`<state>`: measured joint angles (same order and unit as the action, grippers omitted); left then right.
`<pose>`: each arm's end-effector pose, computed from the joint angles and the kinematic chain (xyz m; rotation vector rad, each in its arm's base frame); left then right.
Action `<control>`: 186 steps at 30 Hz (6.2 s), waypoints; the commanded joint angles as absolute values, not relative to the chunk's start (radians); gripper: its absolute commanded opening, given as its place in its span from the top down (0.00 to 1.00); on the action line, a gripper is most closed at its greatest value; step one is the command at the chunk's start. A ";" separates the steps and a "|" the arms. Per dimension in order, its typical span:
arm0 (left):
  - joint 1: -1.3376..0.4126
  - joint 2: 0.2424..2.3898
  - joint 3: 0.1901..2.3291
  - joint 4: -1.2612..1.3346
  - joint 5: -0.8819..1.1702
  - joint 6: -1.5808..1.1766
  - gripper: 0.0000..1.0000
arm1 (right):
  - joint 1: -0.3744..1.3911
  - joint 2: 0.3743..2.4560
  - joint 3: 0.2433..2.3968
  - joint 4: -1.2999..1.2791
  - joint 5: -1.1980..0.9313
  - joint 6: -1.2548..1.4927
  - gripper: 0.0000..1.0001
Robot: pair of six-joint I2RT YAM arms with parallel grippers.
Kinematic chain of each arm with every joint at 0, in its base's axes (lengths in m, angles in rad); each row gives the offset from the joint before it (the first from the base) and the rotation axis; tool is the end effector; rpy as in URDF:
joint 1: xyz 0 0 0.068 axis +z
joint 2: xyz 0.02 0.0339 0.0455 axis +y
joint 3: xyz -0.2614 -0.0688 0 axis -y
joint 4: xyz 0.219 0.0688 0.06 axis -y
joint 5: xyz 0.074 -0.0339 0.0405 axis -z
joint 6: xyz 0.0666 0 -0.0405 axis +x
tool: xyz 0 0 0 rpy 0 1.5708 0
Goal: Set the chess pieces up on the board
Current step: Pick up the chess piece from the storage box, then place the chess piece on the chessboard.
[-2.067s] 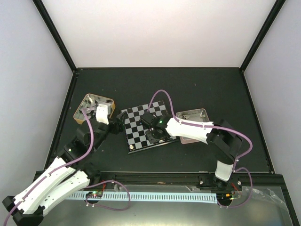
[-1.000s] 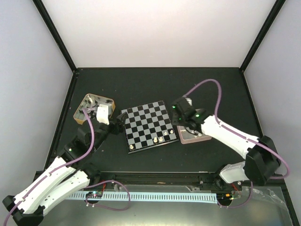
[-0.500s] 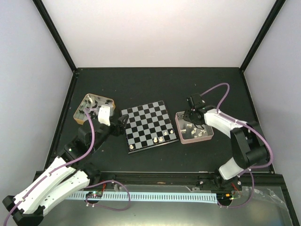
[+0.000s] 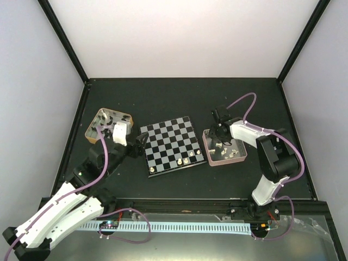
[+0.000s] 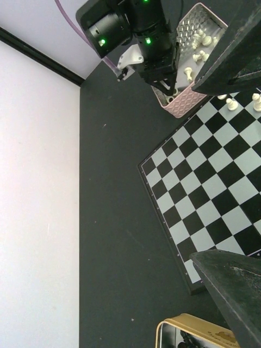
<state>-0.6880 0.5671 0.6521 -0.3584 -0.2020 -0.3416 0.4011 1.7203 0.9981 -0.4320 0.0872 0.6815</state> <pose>0.1218 -0.0828 0.2947 0.1804 1.8634 -0.5321 0.2966 0.1195 0.1439 0.4070 2.7034 0.1955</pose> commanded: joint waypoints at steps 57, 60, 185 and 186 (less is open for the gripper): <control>-0.657 0.994 1.075 -0.417 0.699 -0.653 0.36 | 0.711 1.029 0.836 -0.045 -0.740 0.100 0.92; -0.658 0.991 1.067 -0.420 0.684 -0.678 0.45 | 0.734 1.042 0.858 -0.083 -0.681 0.067 0.92; -0.908 1.254 0.809 -0.630 -0.171 -0.651 0.61 | 0.784 1.030 0.713 -0.270 0.287 0.620 0.37; -0.907 1.245 0.824 -0.635 -0.180 -0.647 0.60 | 0.784 1.026 0.712 -0.274 0.301 0.625 0.37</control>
<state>-0.8993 1.3018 0.7376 -0.6022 -0.1383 -0.6640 0.7895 1.0477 0.7078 -0.2676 0.2417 0.5964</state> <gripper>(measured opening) 0.383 0.627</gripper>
